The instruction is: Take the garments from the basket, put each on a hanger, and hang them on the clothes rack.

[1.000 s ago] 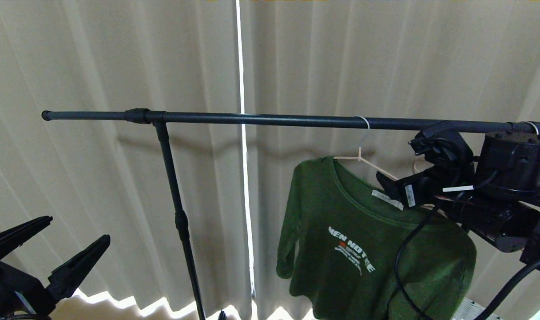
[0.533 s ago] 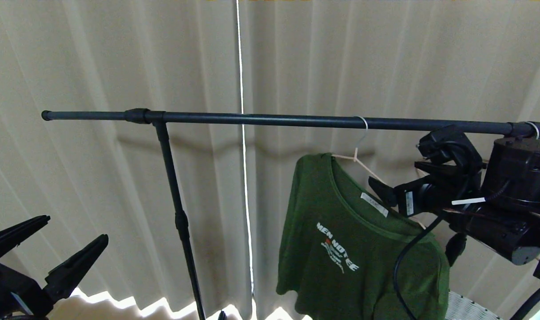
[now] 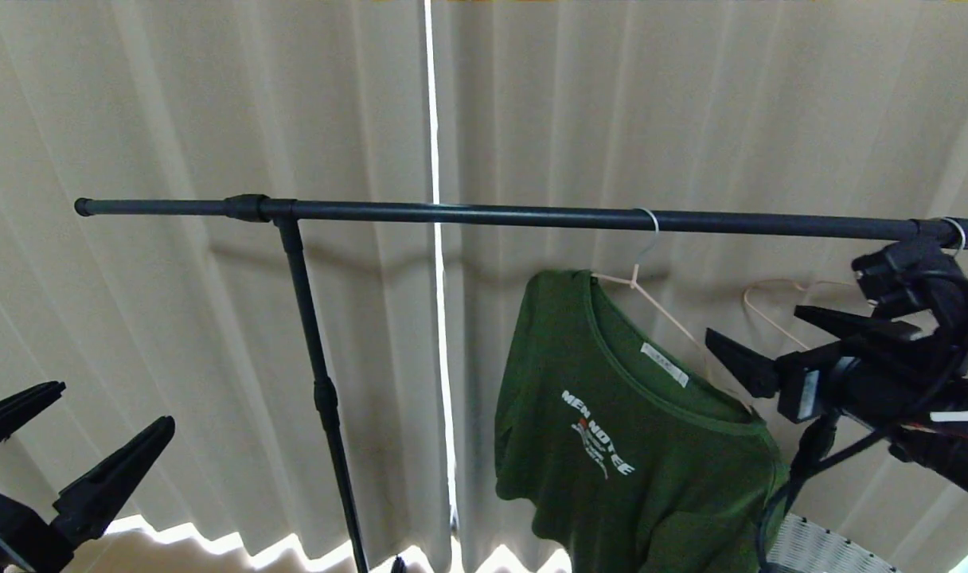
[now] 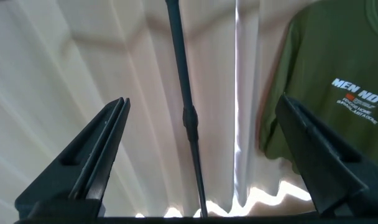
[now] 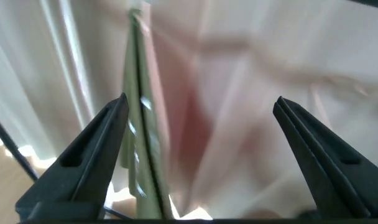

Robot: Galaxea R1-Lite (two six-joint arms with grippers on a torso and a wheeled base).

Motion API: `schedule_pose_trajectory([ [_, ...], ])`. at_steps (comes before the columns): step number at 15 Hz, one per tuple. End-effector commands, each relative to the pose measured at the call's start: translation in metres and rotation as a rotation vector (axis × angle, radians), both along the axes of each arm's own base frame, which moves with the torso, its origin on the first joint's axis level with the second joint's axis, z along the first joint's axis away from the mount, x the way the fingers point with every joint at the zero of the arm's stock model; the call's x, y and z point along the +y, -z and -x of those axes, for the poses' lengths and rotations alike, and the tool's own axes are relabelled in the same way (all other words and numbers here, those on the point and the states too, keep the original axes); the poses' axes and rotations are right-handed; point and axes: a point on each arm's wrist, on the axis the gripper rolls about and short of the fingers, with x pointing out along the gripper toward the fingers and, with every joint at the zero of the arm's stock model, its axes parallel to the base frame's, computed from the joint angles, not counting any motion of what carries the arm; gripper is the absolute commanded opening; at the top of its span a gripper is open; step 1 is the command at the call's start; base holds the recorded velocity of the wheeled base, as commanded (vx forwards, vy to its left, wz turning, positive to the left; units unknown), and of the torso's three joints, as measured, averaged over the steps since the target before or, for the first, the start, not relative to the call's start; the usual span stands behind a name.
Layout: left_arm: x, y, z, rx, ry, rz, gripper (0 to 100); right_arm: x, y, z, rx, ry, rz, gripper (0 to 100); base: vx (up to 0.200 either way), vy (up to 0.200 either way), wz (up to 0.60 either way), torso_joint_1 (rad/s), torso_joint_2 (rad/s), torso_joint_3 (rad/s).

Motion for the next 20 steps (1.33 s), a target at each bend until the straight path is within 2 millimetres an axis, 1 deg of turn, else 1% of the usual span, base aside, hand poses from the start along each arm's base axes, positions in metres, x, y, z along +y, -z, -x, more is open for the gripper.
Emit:
schedule_pose_trajectory([
  [1, 0.002, -0.006, 0.007, -0.053, -0.017, 0.004, 100, -0.034, -0.001, 0.035, -0.044, 0.107, -0.01, 100, 0.0, 0.0, 0.0, 0.0, 0.0, 0.0],
  [3, 0.007, -0.007, 0.006, -0.053, -0.074, 0.002, 100, -0.053, 0.007, 0.044, -0.009, 0.199, 0.003, 100, 0.0, 0.0, 0.0, 0.0, 0.0, 0.0],
  [6, 0.01, -0.006, 0.005, -0.048, -0.106, 0.001, 100, -0.063, 0.019, 0.051, 0.025, 0.263, 0.009, 100, 0.0, 0.0, 0.0, 0.0, 0.0, 0.0],
  [10, 0.01, -0.006, 0.005, -0.045, -0.108, 0.001, 100, -0.069, 0.02, 0.05, 0.027, 0.303, 0.031, 100, 0.0, 0.0, 0.0, 0.0, 0.0, 0.0],
  [14, 0.01, -0.004, 0.003, -0.03, -0.115, -0.002, 100, -0.07, 0.023, 0.05, 0.042, 0.303, 0.034, 100, -0.2, 0.0, 0.0, 0.007, 0.0, 0.002],
  [15, 0.011, -0.004, 0.002, -0.023, -0.117, -0.003, 100, -0.07, 0.029, 0.052, 0.062, 0.295, 0.039, 100, -0.2, 0.0, 0.0, -0.012, 0.0, 0.002],
  [16, 0.011, -0.003, 0.001, -0.018, -0.117, -0.003, 100, -0.07, 0.03, 0.053, 0.065, 0.295, 0.039, 100, -0.2, 0.0, 0.0, -0.007, -0.01, 0.012],
  [20, 0.011, 0.006, -0.015, 0.075, -0.115, -0.009, 100, -0.071, 0.033, 0.055, 0.075, 0.298, 0.048, 100, -0.2, 0.0, 0.0, 0.002, 0.0, 0.005],
])
